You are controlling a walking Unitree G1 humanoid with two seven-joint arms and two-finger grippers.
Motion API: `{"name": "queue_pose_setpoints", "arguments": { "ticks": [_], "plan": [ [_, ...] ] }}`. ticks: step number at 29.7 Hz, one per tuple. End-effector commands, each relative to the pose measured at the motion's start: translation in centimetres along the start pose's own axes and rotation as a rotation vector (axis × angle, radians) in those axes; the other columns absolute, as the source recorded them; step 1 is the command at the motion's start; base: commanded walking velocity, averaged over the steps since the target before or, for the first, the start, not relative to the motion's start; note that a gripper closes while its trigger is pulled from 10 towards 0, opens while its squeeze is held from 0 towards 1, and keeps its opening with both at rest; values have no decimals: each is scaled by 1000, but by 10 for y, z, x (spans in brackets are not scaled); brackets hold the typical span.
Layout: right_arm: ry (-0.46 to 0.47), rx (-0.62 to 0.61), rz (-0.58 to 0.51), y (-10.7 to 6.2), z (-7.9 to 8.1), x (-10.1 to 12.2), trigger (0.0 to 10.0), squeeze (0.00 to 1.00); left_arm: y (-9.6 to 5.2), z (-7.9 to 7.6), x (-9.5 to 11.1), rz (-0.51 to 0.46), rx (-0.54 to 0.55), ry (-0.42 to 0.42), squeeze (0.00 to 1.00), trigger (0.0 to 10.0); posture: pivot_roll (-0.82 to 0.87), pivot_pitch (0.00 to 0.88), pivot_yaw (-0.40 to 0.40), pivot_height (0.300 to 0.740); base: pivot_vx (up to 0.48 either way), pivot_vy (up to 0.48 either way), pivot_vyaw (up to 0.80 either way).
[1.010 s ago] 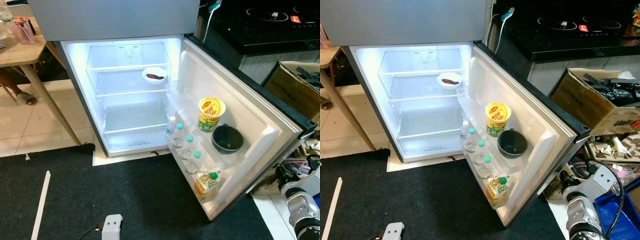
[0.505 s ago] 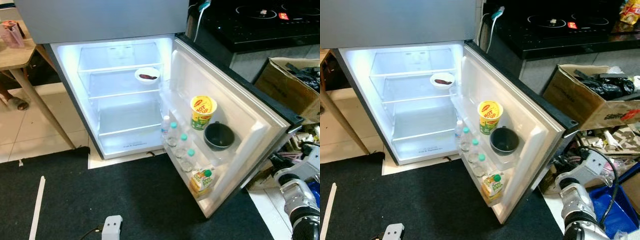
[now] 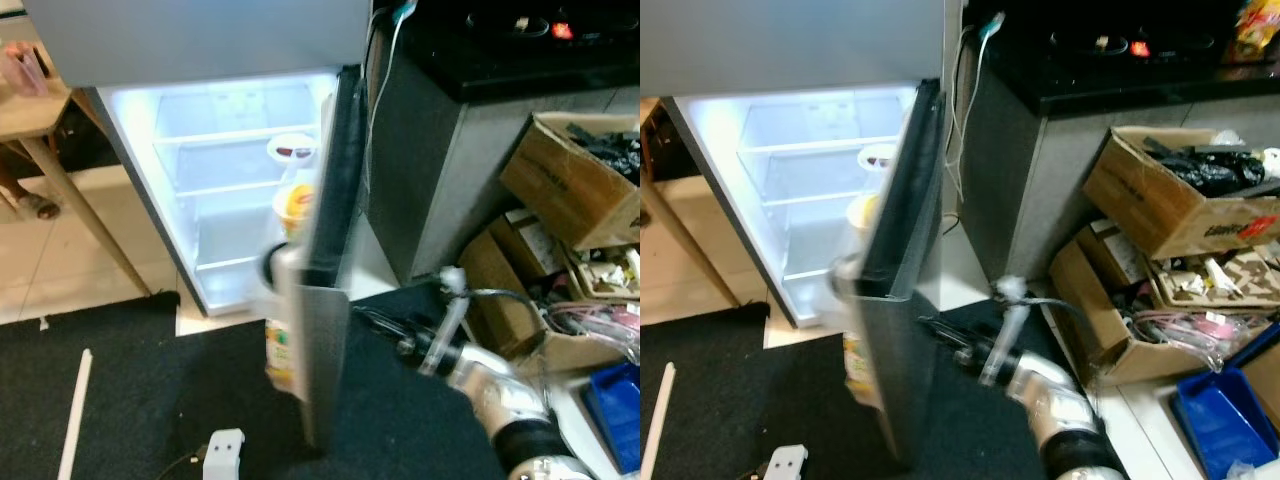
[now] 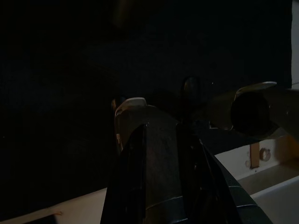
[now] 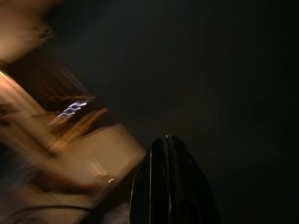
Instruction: Restocking fridge
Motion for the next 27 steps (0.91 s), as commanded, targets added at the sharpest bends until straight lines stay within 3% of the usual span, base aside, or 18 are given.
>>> {"name": "queue_pose_setpoints", "arguments": {
  "ticks": [1, 2, 3, 4, 6, 7, 8, 11, 13, 15, 16, 17, 19, 23, 25, 26, 27],
  "plan": [
    [10, 21, -31, 1, 3, 6, 10000, 0, -3, 2, -16, 49, 5, -19, 0, 10000, -44, 42, -18, 740, 0, 0, 0],
    [-5, -52, -46, -2, -9, 6, 10000, 0, -3, 2, -16, 50, 5, -20, 0, 10000, -42, 44, -18, 740, 0, 0, 0],
    [-15, -232, -34, -17, -36, 1, 10000, 0, -3, 2, -16, 51, 5, -21, 0, 10000, -42, 45, -19, 740, 0, 0, 0],
    [-15, -232, -34, -17, -36, 1, 10000, 0, -3, 2, -16, 51, 5, -21, 0, 10000, -42, 45, -19, 740, 0, 0, 0],
    [-37, -531, -8, -52, -68, -11, 10000, 0, -3, 1, -17, 51, 5, -22, 0, 10000, -42, 48, -21, 740, 0, 0, 0],
    [-37, -531, -8, -52, -68, -11, 10000, 0, -3, 1, -17, 51, 5, -22, 0, 10000, -42, 48, -21, 740, 0, 0, 0],
    [-18, -798, 52, -98, -85, -27, 10000, 0, -3, 1, -17, 51, 6, -24, 0, 10000, -40, 49, -24, 740, 0, 0, 0],
    [-18, -798, 52, -98, -85, -27, 10000, 0, -3, 1, -17, 51, 6, -24, 0, 10000, -40, 49, -24, 740, 0, 0, 0],
    [40, -1030, 161, -152, -86, -54, 10000, 0, -3, 0, -17, 50, 4, -25, 0, 10000, -43, 45, -22, 740, 0, 0, 0],
    [40, -1030, 161, -152, -86, -54, 10000, 0, -3, 0, -17, 50, 4, -25, 0, 10000, -43, 45, -22, 740, 0, 0, 0],
    [85, -1156, 237, -182, -81, -74, 10000, 0, -3, 0, -16, 49, 3, -24, 0, 10000, -43, 44, -21, 740, 0, 0, 0],
    [85, -1156, 237, -182, -81, -74, 10000, 0, -3, 0, -16, 49, 3, -24, 0, 10000, -43, 44, -21, 740, 0, 0, 0],
    [144, -1353, 380, -231, -65, -104, 10000, 0, -2, -1, -15, 47, 0, -19, 0, 10000, -46, 41, -16, 740, 0, 0, 384],
    [153, -1415, 452, -250, -54, -118, 10000, 0, -2, -1, -15, 46, -1, -14, 0, 10000, -46, 41, -16, 740, 0, 0, 759],
    [187, -1518, 564, -279, -34, -142, 10000, 0, -2, -1, -13, 42, 1, -6, 0, 10000, -45, 37, -11, 740, 0, 0, 744],
    [187, -1518, 564, -279, -34, -142, 10000, 0, -2, -1, -13, 42, 1, -6, 0, 10000, -45, 37, -11, 740, 0, 0, 744],
    [234, -1588, 663, -302, -12, -163, 10000, 0, -1, 0, -11, 36, 6, 0, 0, 10000, -44, 37, -11, 740, 0, 0, 744]
  ]
}}
Point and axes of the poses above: a point about 5 cm out from each wrist's last joint towards the gripper, its own y axis pointing out of the wrist towards the gripper, its own x axis along the axis of the wrist's last joint, z = x × y, the point moved 3 cm from there along y, pointing out of the wrist towards the gripper, and after that the axes turned 1 degree about y, right-handed, at the moved point
